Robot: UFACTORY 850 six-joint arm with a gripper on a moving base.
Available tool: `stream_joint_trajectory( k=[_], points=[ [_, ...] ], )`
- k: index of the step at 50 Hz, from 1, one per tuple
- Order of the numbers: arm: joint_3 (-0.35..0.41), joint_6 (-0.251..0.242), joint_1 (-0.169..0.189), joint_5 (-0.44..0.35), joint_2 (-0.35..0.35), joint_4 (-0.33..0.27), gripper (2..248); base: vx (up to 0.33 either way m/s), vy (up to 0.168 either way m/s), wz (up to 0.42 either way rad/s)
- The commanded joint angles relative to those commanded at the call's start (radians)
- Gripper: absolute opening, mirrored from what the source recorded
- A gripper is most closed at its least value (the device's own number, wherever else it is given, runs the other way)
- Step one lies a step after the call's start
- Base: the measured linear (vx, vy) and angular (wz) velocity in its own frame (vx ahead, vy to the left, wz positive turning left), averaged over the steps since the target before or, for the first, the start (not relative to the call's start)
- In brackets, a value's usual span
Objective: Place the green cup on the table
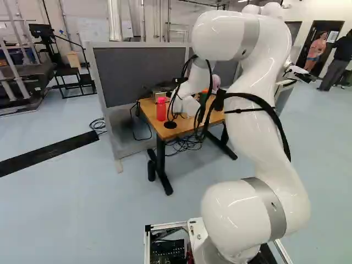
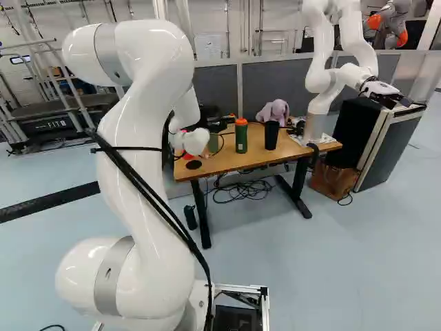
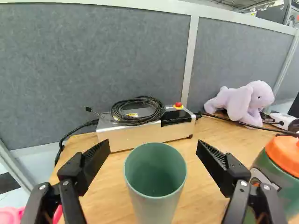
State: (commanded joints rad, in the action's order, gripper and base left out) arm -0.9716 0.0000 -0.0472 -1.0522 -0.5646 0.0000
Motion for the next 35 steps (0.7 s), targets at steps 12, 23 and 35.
stream_joint_trajectory(
  k=[12, 23, 35],
  points=[
    [0.053, 0.0, -0.008, 0.0, 0.041, 0.0, 247, 0.0, 0.0, 0.0],
    [0.101, 0.0, -0.013, 0.0, 0.077, 0.0, 247, 0.0, 0.0, 0.0],
    [0.153, 0.0, -0.019, 0.0, 0.118, 0.0, 247, 0.0, 0.0, 0.0]
  ],
)
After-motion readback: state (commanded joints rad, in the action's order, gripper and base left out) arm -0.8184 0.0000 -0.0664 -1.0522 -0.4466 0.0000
